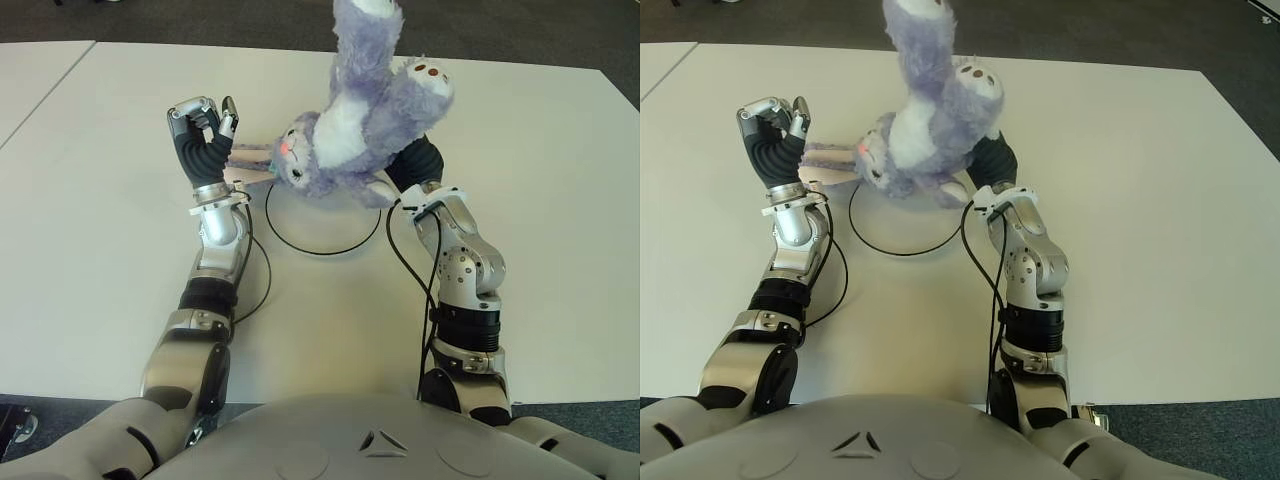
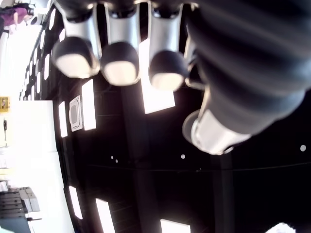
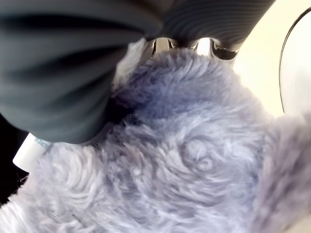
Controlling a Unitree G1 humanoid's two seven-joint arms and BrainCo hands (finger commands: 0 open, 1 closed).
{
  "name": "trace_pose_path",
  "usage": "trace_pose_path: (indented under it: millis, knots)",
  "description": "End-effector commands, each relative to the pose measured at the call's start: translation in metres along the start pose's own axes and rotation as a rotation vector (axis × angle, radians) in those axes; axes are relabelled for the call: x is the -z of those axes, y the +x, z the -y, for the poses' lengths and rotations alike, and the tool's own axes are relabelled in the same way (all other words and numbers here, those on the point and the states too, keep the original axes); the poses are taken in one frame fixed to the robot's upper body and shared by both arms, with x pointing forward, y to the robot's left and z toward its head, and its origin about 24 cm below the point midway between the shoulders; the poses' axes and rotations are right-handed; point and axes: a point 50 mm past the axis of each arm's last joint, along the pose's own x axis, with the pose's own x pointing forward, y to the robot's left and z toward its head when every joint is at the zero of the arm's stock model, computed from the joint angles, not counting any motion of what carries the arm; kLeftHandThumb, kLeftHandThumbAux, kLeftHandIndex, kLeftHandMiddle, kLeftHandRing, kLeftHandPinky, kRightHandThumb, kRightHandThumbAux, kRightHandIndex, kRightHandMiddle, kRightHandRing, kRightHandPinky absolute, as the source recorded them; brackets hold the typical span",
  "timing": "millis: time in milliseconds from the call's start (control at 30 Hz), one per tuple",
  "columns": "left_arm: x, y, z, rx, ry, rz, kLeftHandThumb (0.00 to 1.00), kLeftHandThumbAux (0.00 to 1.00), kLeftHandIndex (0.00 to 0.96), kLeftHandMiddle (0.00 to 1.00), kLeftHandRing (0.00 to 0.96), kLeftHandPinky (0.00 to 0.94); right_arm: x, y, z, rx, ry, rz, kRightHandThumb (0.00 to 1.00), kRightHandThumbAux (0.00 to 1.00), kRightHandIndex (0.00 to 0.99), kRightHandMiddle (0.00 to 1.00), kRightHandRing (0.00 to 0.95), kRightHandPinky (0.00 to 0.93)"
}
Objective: Put the doll into the plate.
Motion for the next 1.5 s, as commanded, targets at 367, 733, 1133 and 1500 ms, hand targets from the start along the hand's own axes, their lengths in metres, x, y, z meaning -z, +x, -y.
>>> trace_pose_path:
  millis: [367, 733, 1133, 1500]
  knots:
    - [0.034, -0.058, -0.018, 0.006, 0.104, -0.233, 0.434, 0.811, 0.858, 0.905, 0.906, 0.89, -0.004, -0.007, 0.0, -0.077, -0.266, -0.038, 0.853, 0.675, 0.405, 0.546, 0.779, 0.788]
    - [0.034, -0.059, -0.017, 0.011, 0.103, -0.227, 0.435, 0.81, 0.854, 0.903, 0.905, 0.89, -0.008, -0.011, -0.005, -0.193, -0.455, -0.018, 0.537, 0.658, 0.23, 0.256, 0.287, 0.307]
    - [0.035, -0.059, -0.016, 0.012, 0.107, -0.223, 0.428, 0.809, 0.852, 0.905, 0.905, 0.889, -0.008, -0.012, -0.006, -0.292, -0.708, 0.076, 0.161, 0.53, 0.004, 0.005, 0.005, 0.006]
    - [0.035, -0.06, -0.015, 0.013, 0.104, -0.219, 0.433, 0.81, 0.859, 0.907, 0.907, 0.89, -0.009, -0.011, -0.006, -0.301, -0.73, 0.103, 0.121, 0.492, 0.0, 0.0, 0.0, 0.0]
